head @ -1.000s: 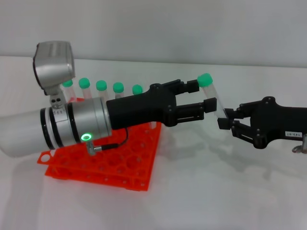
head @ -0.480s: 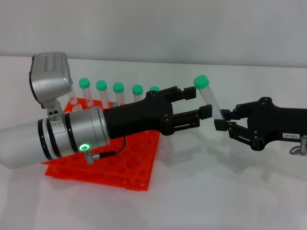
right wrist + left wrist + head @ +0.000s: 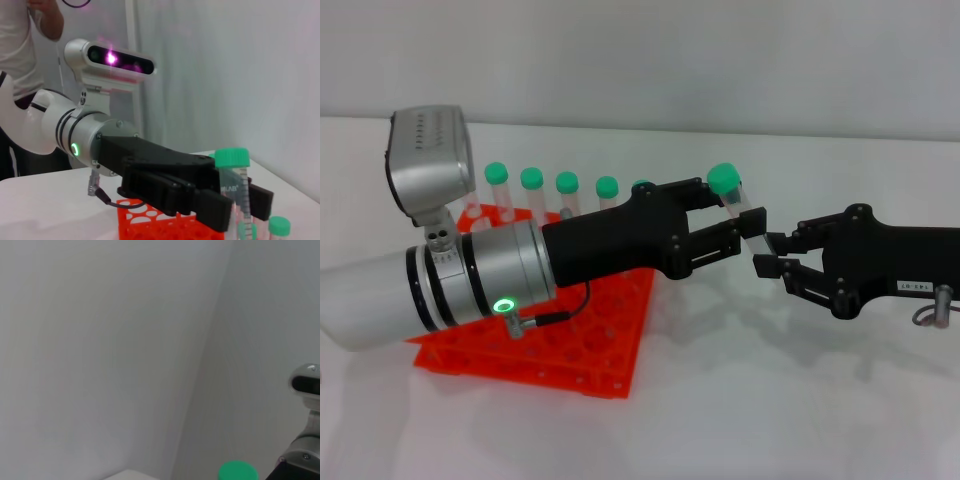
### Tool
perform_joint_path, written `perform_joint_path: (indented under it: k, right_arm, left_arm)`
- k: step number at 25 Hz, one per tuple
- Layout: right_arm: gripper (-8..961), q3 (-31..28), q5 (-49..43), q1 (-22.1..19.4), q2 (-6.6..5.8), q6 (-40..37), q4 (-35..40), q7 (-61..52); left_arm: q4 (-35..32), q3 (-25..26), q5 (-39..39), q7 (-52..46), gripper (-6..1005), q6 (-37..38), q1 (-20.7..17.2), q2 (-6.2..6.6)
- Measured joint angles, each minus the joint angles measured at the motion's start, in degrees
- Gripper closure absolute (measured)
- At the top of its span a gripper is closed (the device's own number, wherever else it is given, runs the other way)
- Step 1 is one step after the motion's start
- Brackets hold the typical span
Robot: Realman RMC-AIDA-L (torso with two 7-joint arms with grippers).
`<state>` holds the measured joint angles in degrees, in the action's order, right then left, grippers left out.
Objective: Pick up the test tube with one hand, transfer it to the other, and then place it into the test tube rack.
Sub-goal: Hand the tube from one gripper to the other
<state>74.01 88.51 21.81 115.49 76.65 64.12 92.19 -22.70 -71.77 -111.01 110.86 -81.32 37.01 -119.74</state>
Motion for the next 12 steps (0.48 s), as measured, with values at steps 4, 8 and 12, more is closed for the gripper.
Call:
perform_joint_path:
  k: [4, 8, 12]
  right_arm:
    - [730, 0.2, 0.0, 0.5, 0.0, -0.1, -0.3, 0.3]
    - [729, 0.1, 0.0, 0.5, 0.0, -0.6, -0.3, 0.6]
    - [728, 0.0, 0.0, 0.5, 0.0, -1.0, -0.3, 0.7]
  left_arm:
    - [0.0, -0.6, -0.1, 0.0, 507, 0.0, 0.3, 0.02]
    - [-0.3, -0.7, -0.4, 0.3, 555, 0.0, 0.0, 0.04]
    - [-0.2, -0.7, -1.3, 0.7, 603, -0.4, -0.1, -0.01]
